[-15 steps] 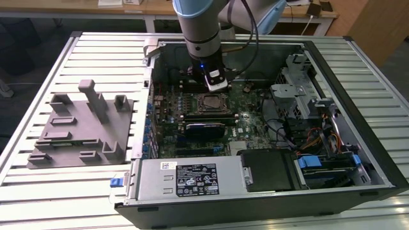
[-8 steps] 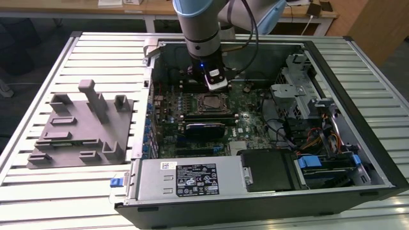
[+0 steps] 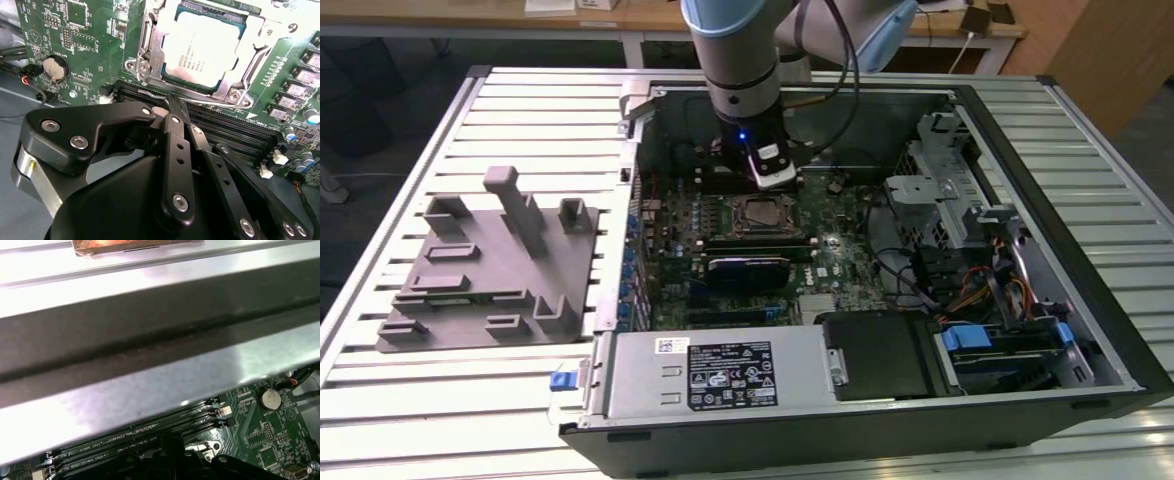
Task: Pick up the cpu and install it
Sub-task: 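Install the first cpu locking lever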
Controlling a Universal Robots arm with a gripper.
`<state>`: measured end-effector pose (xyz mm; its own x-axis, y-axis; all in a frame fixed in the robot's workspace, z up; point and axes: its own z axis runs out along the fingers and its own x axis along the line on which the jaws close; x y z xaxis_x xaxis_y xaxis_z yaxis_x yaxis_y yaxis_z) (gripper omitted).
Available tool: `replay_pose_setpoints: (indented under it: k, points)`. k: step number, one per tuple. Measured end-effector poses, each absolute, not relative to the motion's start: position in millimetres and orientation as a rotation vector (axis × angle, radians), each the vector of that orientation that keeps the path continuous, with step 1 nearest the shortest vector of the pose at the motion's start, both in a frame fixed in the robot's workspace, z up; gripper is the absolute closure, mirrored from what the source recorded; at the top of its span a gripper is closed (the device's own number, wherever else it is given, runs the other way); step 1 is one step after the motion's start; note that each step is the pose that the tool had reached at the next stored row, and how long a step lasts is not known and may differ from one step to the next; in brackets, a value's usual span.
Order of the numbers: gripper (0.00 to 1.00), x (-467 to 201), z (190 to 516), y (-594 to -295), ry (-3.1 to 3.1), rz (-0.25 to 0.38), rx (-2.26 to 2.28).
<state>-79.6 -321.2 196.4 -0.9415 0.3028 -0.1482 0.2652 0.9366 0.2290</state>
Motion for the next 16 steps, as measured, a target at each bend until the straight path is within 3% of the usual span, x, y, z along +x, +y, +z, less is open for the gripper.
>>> replay_pose_setpoints:
  k: [16]
  points:
    - [0.89, -79.5, 193.1, -321.0, 2.915, 0.27, 0.416]
